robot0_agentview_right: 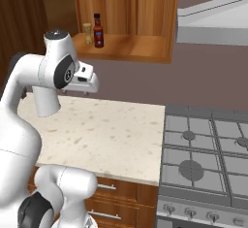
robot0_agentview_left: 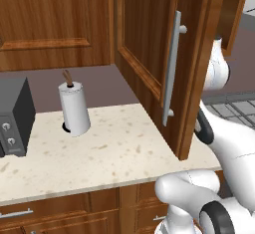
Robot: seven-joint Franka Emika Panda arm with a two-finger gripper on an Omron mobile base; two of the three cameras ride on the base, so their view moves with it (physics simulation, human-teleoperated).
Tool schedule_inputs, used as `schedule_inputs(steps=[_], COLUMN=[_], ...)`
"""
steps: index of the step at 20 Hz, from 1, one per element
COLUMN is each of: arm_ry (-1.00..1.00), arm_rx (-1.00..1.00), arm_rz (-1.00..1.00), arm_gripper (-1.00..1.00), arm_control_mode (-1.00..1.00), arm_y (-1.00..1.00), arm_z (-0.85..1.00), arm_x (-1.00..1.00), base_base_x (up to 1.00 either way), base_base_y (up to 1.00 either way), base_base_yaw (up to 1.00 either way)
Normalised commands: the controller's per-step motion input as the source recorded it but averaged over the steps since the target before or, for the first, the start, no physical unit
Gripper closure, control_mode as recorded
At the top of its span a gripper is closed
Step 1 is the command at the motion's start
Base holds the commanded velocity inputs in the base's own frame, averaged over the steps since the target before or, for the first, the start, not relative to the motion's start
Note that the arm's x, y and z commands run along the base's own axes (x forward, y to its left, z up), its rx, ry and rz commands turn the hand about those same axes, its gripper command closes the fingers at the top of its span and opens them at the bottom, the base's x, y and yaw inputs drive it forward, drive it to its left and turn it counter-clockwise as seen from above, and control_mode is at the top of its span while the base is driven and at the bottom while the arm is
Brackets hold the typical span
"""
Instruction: Take 2 condiments from the cabinet and move them on the counter near the stove.Make sure the condiments are lined up with each other, next to each other.
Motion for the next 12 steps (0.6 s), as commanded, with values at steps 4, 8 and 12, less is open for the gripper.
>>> schedule_inputs(steps=[4,8,12], arm_ry=[-0.34,-0.34,-0.31], arm_rx=[0.0,0.0,0.0], arm_rz=[0.0,0.0,0.0], arm_gripper=[-1.0,-1.0,-1.0], arm_control_mode=[-1.0,-1.0,-1.0], arm_y=[0.0,-0.05,-0.04], arm_z=[0.1,0.28,0.35], arm_x=[-0.41,-0.32,-0.11], base_base_x=[0.0,0.0,0.0], base_base_y=[0.0,0.0,0.0], base_base_yaw=[0.0,0.0,0.0])
